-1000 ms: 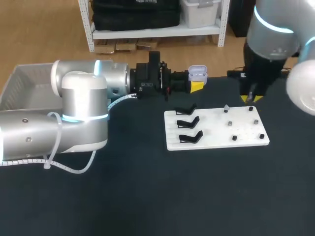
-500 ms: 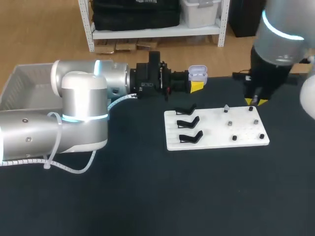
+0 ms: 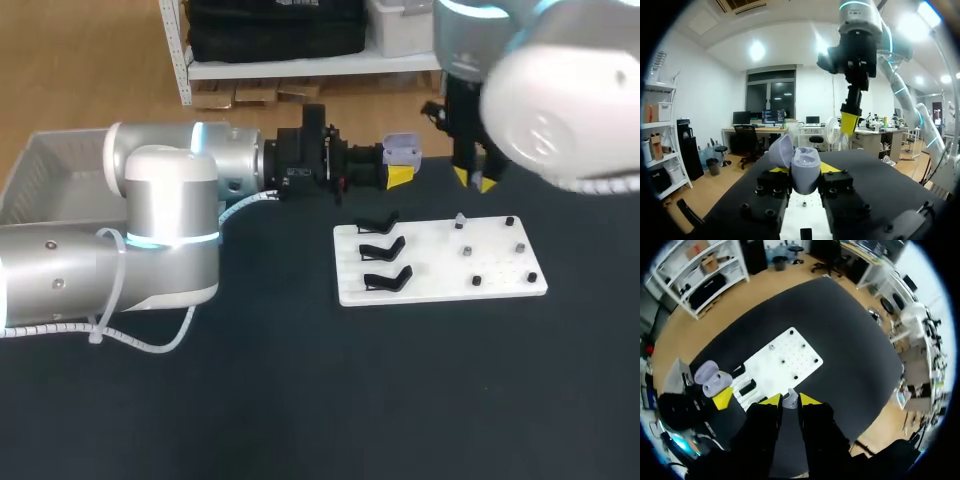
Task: Pick up each earbud case from the left stands, insert the matching earbuds, close the lid, and place the case in the box.
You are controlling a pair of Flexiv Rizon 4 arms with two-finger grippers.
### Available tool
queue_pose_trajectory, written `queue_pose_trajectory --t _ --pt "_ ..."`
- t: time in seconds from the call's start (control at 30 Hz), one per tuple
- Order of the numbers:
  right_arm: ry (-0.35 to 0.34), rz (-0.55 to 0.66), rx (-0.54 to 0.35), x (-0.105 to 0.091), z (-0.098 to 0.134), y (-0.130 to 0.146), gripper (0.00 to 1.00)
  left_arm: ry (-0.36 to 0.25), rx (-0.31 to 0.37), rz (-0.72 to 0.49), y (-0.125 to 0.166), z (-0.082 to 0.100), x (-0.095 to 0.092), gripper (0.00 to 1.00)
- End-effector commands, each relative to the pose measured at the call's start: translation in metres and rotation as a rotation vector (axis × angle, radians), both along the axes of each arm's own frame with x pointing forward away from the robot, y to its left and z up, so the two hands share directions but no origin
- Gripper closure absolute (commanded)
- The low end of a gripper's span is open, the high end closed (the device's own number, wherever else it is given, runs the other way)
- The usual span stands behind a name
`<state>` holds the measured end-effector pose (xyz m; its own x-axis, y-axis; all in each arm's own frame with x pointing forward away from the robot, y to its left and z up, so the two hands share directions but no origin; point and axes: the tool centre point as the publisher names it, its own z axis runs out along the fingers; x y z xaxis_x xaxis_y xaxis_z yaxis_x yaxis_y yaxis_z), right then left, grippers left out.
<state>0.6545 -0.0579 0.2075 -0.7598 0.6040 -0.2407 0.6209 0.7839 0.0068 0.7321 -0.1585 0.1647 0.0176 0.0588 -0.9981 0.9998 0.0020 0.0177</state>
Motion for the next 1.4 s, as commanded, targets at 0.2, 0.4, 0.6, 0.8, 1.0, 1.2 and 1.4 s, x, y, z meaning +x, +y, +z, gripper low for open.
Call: queue_pose_trajectory --t 0.2,0.4,0.6,0.8,1.0,1.2,1.4 --pt "0.028 -0.126 -0.063 0.016 0.019 0.034 1.00 -0.005 -0.007 0.002 0.000 -0.002 0.000 1.00" --pt "0.034 -0.077 -0.077 0.027 0.028 0.047 1.00 -0.005 -0.007 0.002 0.000 -0.002 0.000 1.00" --pt "0.039 -0.017 -0.093 0.037 0.031 0.054 1.00 -0.005 -0.007 0.002 0.000 -0.002 0.000 1.00" --pt "0.051 0.039 -0.091 0.047 0.032 0.062 1.00 -0.005 -0.007 0.002 0.000 -0.002 0.000 1.00" --pt "0.061 0.072 -0.093 0.054 0.028 0.067 1.00 -0.005 -0.007 0.002 0.000 -0.002 0.000 1.00" --pt "0.069 0.093 -0.086 0.057 0.024 0.072 1.00 -0.005 -0.007 0.002 0.000 -0.002 0.000 1.00" --pt "0.078 0.104 -0.084 0.061 0.017 0.073 1.00 -0.005 -0.007 0.002 0.000 -0.002 0.000 1.00"
